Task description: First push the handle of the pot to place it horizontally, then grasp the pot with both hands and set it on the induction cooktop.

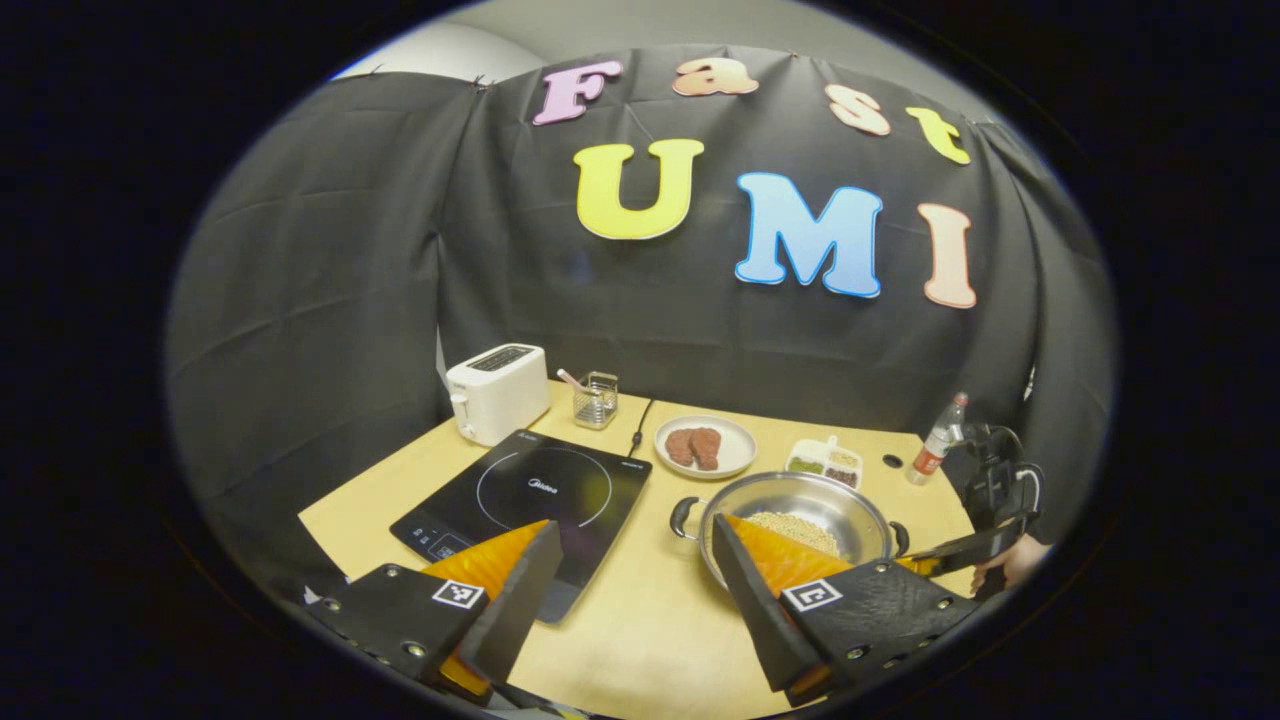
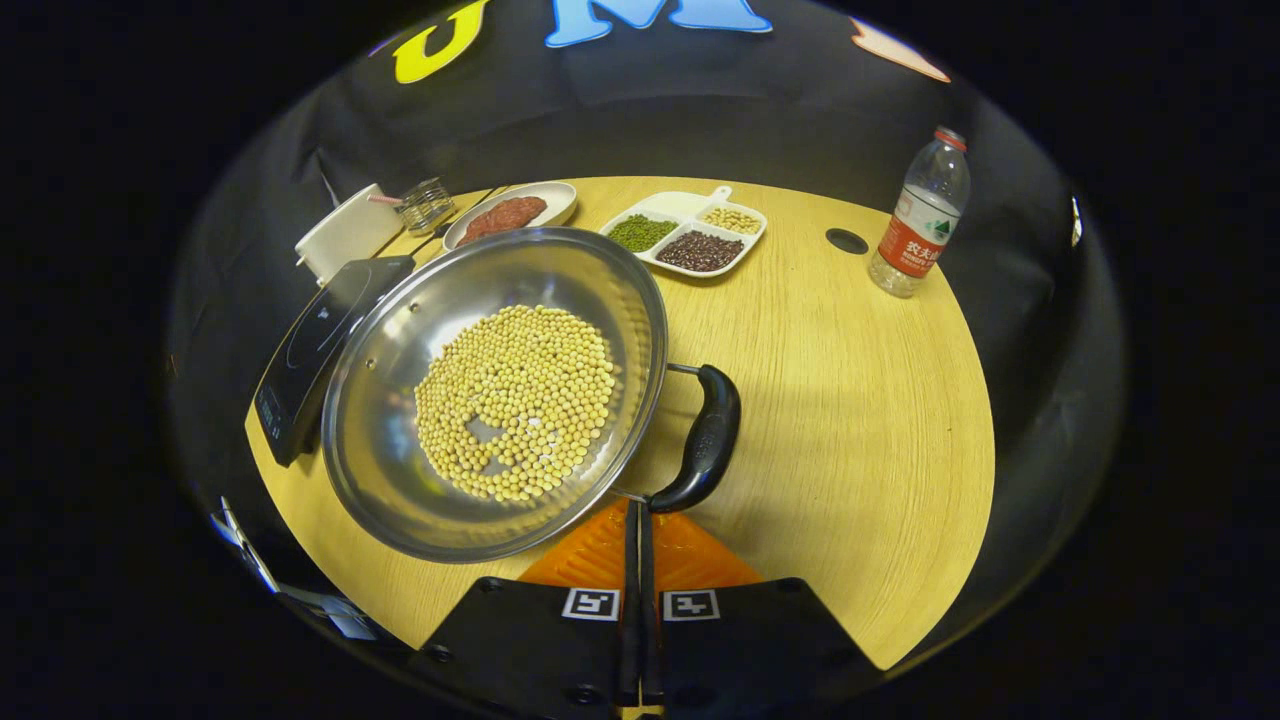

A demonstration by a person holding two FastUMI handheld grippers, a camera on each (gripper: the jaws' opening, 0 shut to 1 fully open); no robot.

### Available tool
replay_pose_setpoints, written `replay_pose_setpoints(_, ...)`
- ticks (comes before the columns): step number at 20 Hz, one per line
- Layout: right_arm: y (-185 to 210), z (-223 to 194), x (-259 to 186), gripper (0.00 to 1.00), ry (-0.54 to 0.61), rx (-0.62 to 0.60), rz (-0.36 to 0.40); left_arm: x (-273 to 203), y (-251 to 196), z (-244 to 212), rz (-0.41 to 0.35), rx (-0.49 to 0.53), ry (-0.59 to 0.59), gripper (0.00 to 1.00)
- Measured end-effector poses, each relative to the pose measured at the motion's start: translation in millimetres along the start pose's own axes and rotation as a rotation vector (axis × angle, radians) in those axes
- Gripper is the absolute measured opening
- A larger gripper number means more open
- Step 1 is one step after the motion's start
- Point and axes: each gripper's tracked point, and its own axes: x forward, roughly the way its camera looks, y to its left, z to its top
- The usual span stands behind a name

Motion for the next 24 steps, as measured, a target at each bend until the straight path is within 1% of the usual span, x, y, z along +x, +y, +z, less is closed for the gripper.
replay_pose_setpoints(1, -1, 3, 2, 0.02, -0.004, 0.008, -0.001, 2, 0, -1, -0.002, 0.004, 0.003, 0.92)
replay_pose_setpoints(2, -3, 5, 3, 0.02, -0.008, 0.015, -0.004, 4, -2, -1, -0.003, 0.007, 0.005, 0.88)
replay_pose_setpoints(4, -7, 9, 5, 0.02, -0.015, 0.037, -0.007, 9, -4, -5, -0.009, 0.015, 0.015, 0.88)
replay_pose_setpoints(5, -8, 11, 5, 0.02, -0.016, 0.050, -0.007, 12, -5, -5, -0.014, 0.018, 0.020, 0.92)
replay_pose_setpoints(6, -8, 9, 4, 0.02, -0.010, 0.062, -0.009, 16, -6, -9, -0.020, 0.020, 0.028, 0.92)
replay_pose_setpoints(7, -8, 9, 1, 0.02, -0.012, 0.068, -0.012, 22, -9, -12, -0.037, 0.021, 0.038, 0.92)
replay_pose_setpoints(8, -8, 8, 1, 0.02, -0.011, 0.067, -0.014, 27, -12, -17, -0.059, 0.020, 0.054, 0.88)
replay_pose_setpoints(9, -12, 7, -3, 0.02, -0.016, 0.065, -0.034, 35, -15, -21, -0.079, 0.014, 0.071, 0.89)
replay_pose_setpoints(10, -18, 8, -6, 0.11, -0.028, 0.064, -0.052, 45, -16, -23, -0.096, 0.008, 0.082, 0.89)
replay_pose_setpoints(11, -20, 8, -10, 0.23, -0.027, 0.072, -0.048, 56, -17, -22, -0.116, 0.005, 0.088, 0.92)
replay_pose_setpoints(12, -20, 4, -15, 0.38, -0.022, 0.085, -0.037, 68, -19, -23, -0.137, 0.002, 0.098, 0.92)
replay_pose_setpoints(13, -23, 5, -19, 0.49, -0.019, 0.094, -0.036, 82, -20, -24, -0.153, -0.002, 0.110, 0.92)
replay_pose_setpoints(14, -30, 7, -21, 0.72, -0.030, 0.102, -0.038, 95, -23, -27, -0.176, -0.013, 0.126, 0.89)
replay_pose_setpoints(15, -32, 10, -26, 0.82, -0.044, 0.116, -0.025, 107, -25, -29, -0.195, -0.023, 0.146, 0.92)
replay_pose_setpoints(16, -31, 15, -31, 0.94, -0.060, 0.137, -0.012, 119, -27, -30, -0.215, -0.028, 0.157, 0.92)
replay_pose_setpoints(17, -32, 22, -34, 0.94, -0.080, 0.161, -0.003, 131, -31, -30, -0.240, -0.026, 0.166, 0.92)
replay_pose_setpoints(18, -32, 28, -34, 0.98, -0.103, 0.183, 0.011, 142, -38, -34, -0.271, -0.018, 0.176, 0.92)
replay_pose_setpoints(20, -26, 42, -30, 0.99, -0.139, 0.226, 0.036, 167, -46, -45, -0.315, 0.000, 0.204, 0.92)
replay_pose_setpoints(21, -22, 50, -25, 0.98, -0.153, 0.244, 0.051, 179, -50, -53, -0.327, 0.007, 0.223, 0.89)
replay_pose_setpoints(23, -17, 59, -11, 0.98, -0.162, 0.281, 0.069, 205, -57, -66, -0.351, 0.018, 0.249, 0.89)
replay_pose_setpoints(24, -14, 62, -3, 0.94, -0.166, 0.296, 0.072, 214, -64, -75, -0.371, 0.019, 0.260, 0.89)
